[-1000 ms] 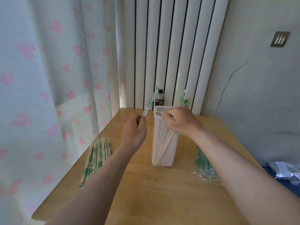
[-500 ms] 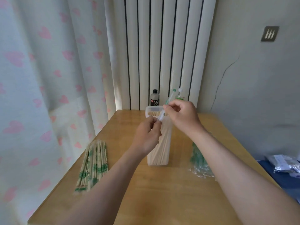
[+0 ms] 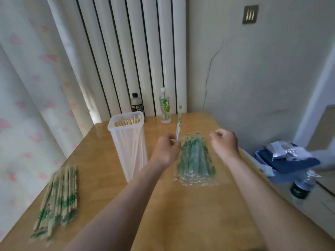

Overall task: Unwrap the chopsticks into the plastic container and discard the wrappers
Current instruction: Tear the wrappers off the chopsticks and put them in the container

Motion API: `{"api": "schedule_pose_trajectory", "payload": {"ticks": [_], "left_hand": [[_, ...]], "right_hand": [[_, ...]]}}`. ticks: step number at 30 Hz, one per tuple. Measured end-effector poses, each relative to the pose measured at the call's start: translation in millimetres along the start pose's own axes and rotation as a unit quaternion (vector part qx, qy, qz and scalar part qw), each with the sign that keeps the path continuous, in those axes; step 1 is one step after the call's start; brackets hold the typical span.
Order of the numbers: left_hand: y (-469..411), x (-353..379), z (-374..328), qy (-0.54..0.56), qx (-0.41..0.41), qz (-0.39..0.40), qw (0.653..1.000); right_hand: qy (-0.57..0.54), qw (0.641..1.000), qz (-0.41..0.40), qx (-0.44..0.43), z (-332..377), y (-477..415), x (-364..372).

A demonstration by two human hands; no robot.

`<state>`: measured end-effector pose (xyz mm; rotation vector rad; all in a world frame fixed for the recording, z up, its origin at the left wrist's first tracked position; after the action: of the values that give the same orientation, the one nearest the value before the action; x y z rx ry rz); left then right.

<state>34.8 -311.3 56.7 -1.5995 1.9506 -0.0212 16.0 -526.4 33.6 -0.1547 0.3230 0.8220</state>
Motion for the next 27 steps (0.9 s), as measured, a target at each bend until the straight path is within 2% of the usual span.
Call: {"api": "schedule_pose_trajectory", "payload": {"ticks": [3, 6, 13, 19, 27], "left_hand": [[-14, 28, 8, -0.041, -0.022, 0.039, 0.998], [-32, 51, 21, -0.097, -0.032, 0.057, 0.993], [-55, 84, 39, -0.26, -0.02, 0.104, 0.96], [-58, 90, 46, -0.292, -0.018, 0.118, 0.949], [-53, 84, 41, -0.259, 0.0, 0.105, 0.96]], "right_hand": [[0.092, 0.995, -0.01, 0.048, -57, -12, -14], [0.13, 0.99, -0.009, 0.048, -97, -13, -16], [0.138, 0.99, -0.005, 0.015, -106, -15, -10], [0.13, 0.991, -0.004, 0.013, -109, -18, -8], [0.118, 0.993, -0.01, 0.007, -110, -18, -10]]}}
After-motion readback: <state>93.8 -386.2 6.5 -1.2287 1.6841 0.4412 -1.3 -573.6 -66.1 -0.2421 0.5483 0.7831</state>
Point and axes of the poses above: each hand's wrist, its own y-axis away from the middle knuckle, its own x-axis out of the palm, z = x × y, the point moved 4 cm from there along -y, towards the middle knuckle, and after that the axes turned 14 degrees about x, right-handed, at the moved point
